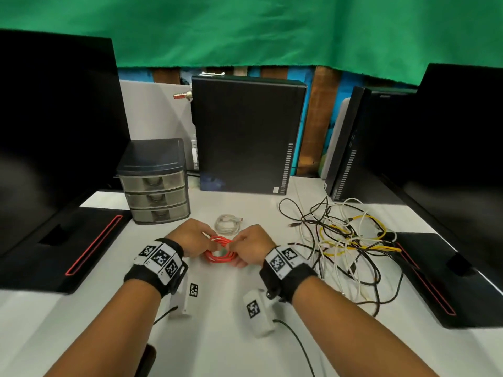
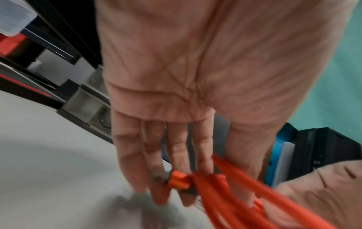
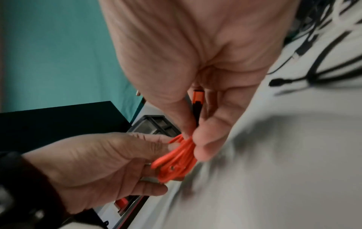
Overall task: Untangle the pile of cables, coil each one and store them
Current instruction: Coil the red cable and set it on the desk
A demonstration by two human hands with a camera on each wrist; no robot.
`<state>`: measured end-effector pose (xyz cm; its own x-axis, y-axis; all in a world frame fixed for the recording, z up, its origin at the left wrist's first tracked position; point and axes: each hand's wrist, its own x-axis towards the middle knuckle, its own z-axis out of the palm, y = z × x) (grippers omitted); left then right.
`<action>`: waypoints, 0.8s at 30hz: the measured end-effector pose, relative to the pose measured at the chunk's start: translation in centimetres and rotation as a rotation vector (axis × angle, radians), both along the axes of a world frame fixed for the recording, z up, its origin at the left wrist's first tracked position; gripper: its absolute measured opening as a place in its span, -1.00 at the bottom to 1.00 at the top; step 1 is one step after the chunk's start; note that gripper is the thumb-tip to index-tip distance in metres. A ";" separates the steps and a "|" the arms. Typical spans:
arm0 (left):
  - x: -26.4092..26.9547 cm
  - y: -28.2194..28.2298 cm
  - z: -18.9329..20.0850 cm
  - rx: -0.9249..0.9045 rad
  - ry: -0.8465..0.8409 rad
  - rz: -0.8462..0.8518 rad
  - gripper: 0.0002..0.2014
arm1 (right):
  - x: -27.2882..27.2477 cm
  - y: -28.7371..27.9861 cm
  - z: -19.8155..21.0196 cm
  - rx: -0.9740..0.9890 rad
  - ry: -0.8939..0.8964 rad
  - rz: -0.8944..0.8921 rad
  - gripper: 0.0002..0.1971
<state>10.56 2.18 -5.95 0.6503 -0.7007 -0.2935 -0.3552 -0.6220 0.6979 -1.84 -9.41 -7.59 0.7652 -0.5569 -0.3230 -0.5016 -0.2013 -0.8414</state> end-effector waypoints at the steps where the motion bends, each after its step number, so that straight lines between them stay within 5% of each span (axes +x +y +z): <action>1: 0.4 0.2 0.0 0.014 -0.008 0.030 -0.70 | 0.6 0.3 -0.1 0.001 0.009 -0.020 -0.82; 6: 0.9 1.0 1.5 -0.121 0.018 0.162 -0.63 | 0.1 -1.0 0.7 -0.268 0.063 -0.110 -0.63; 11: -1.1 0.4 4.4 -0.316 0.010 0.148 -0.73 | -5.2 -3.6 4.5 -0.067 -0.134 -0.214 -0.74; 16: -5.8 -1.4 5.6 -0.418 0.055 -0.031 -0.89 | -12.9 -5.1 5.8 -0.092 -0.161 -0.227 -0.80; 21: -10.2 -4.6 2.8 -0.258 0.045 -0.307 -0.85 | -18.9 -4.6 3.8 -0.036 -0.104 -0.178 -0.87; 24: -11.9 -7.3 0.9 -0.063 -0.101 -0.375 -0.82 | -21.1 -4.3 2.9 0.000 -0.118 -0.180 -0.88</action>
<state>-1.38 -5.11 -5.00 0.3688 -0.9099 -0.1900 -0.6188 -0.3929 0.6802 -22.89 -13.70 -4.65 0.6860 -0.6877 -0.2376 -0.4278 -0.1171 -0.8963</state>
